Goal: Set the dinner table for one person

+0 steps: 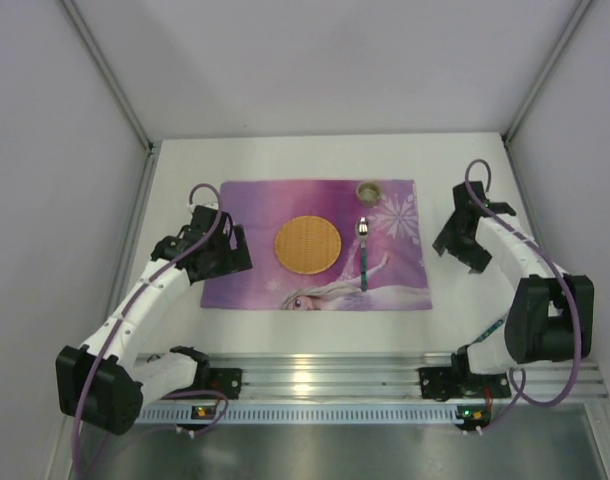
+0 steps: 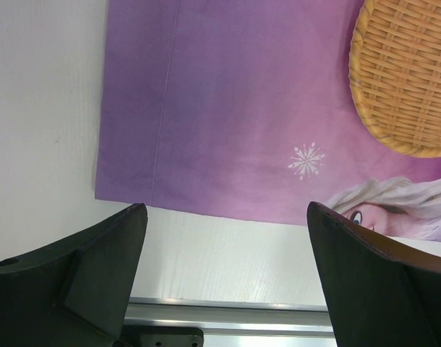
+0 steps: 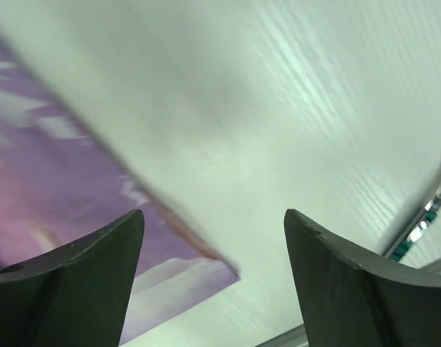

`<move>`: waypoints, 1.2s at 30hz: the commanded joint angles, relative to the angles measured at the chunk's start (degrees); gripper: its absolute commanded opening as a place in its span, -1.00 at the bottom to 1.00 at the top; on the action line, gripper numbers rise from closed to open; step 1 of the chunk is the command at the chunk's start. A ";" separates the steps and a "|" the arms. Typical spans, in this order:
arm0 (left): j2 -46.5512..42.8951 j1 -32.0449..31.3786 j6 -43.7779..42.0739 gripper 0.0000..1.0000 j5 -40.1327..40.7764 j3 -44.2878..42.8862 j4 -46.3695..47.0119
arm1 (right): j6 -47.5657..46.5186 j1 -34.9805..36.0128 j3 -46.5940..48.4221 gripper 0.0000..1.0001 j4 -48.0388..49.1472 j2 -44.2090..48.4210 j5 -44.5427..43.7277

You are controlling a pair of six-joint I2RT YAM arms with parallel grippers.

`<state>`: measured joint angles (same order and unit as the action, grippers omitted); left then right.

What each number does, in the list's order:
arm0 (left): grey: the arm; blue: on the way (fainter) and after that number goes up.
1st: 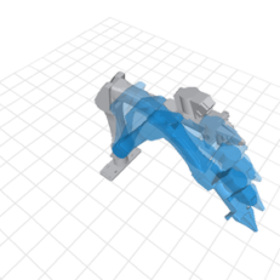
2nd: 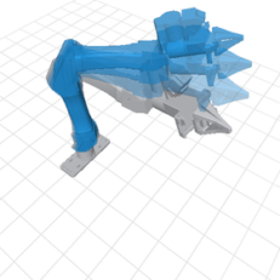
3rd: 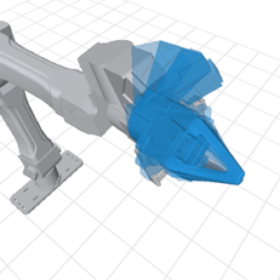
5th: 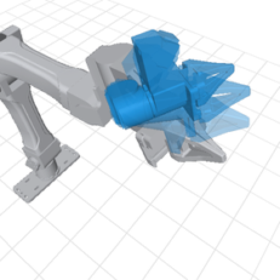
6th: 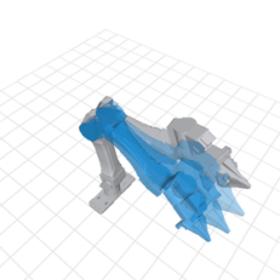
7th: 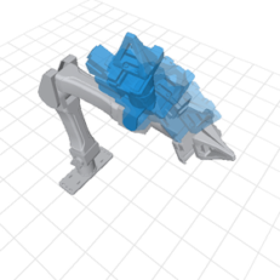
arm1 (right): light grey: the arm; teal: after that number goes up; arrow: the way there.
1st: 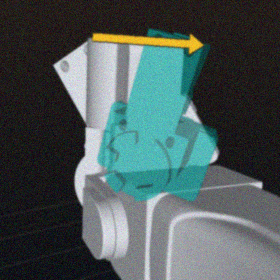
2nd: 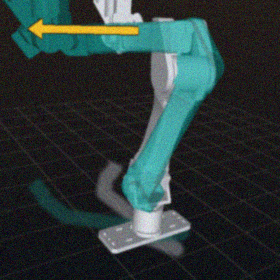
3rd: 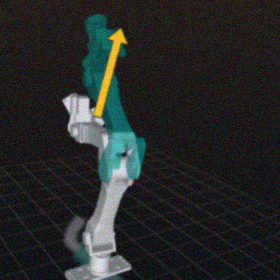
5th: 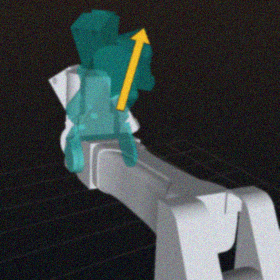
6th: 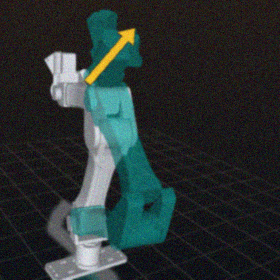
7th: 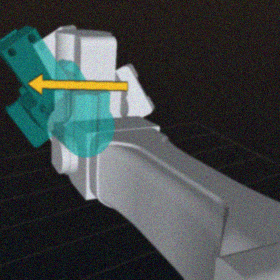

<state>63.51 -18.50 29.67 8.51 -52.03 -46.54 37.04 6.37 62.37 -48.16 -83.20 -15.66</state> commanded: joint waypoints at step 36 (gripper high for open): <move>2.06 -0.66 -0.84 0.95 -1.66 -0.70 0.31 | 0.50 -41.97 -23.00 -0.35 5.89 -0.47 4.42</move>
<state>66.17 -18.87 28.97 6.28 -52.03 -46.57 38.44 -34.79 40.53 -46.94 -80.27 -5.74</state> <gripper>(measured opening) 0.967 0.374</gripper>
